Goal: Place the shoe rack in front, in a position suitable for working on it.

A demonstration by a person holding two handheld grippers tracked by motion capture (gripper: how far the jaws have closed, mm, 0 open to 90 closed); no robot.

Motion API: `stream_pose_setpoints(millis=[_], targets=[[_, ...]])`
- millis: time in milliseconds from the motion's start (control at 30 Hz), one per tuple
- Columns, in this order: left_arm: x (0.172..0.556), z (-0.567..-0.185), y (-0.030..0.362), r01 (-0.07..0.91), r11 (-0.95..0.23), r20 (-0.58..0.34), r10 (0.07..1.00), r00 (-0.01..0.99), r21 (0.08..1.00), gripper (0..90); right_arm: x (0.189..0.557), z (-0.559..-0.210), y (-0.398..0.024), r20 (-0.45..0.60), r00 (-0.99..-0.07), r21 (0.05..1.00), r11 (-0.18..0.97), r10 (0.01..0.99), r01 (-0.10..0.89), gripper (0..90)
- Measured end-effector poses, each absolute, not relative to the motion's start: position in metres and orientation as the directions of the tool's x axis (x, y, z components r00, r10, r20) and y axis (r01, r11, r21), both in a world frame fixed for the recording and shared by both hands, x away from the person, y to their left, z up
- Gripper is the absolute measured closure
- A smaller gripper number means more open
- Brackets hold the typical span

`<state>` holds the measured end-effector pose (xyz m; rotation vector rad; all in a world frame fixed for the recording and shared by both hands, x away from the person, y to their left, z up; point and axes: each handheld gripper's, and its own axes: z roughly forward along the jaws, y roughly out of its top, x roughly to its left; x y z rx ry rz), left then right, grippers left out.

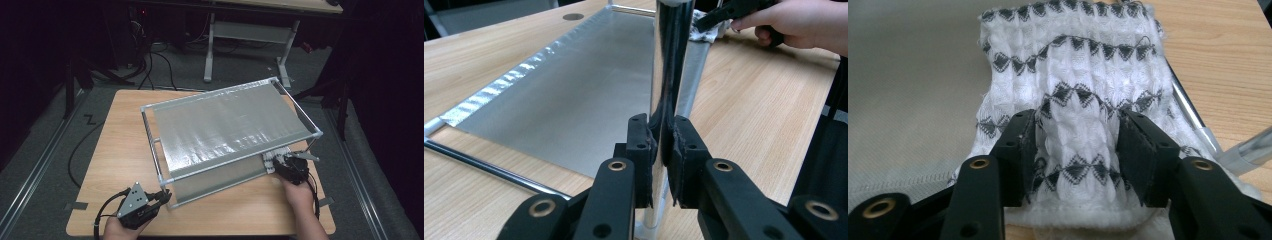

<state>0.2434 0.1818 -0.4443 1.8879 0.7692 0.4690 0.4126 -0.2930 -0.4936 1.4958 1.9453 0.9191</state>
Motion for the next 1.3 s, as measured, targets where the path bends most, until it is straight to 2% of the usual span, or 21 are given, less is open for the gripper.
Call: stream_pose_setpoints(millis=[100, 367, 833, 1033, 1133, 1300], targets=[[0.243, -0.445, 0.182, 0.3, -0.289, -0.016, 0.695, 0.719, 0.909, 81.3, 0.411, -0.496, -0.288, -0.025, -0.255, 0.774, 0.18, 0.967, 0.607, 50.3], [0.243, -0.445, 0.181, 0.311, -0.28, -0.028, 0.7, 0.713, 0.908, 81.2, 0.411, -0.496, -0.286, -0.017, -0.251, 0.775, 0.171, 0.968, 0.609, 51.4], [0.243, -0.445, 0.181, 0.315, -0.277, -0.032, 0.703, 0.71, 0.908, 81.0, 0.403, -0.497, -0.27, -0.036, -0.318, 0.767, 0.23, 0.947, 0.599, 55.0], [0.243, -0.445, 0.181, 0.311, -0.278, -0.028, 0.703, 0.71, 0.909, 80.9, 0.396, -0.497, -0.253, -0.046, -0.376, 0.762, 0.275, 0.926, 0.586, 55.2], [0.242, -0.445, 0.181, 0.315, -0.276, -0.032, 0.704, 0.709, 0.908, 80.9, 0.391, -0.496, -0.238, -0.009, -0.414, 0.753, 0.279, 0.91, 0.596, 54.0], [0.241, -0.445, 0.18, 0.325, -0.273, -0.039, 0.709, 0.704, 0.905, 80.8, 0.382, -0.497, -0.21, -0.013, -0.483, 0.746, 0.331, 0.875, 0.578, 52.4]])
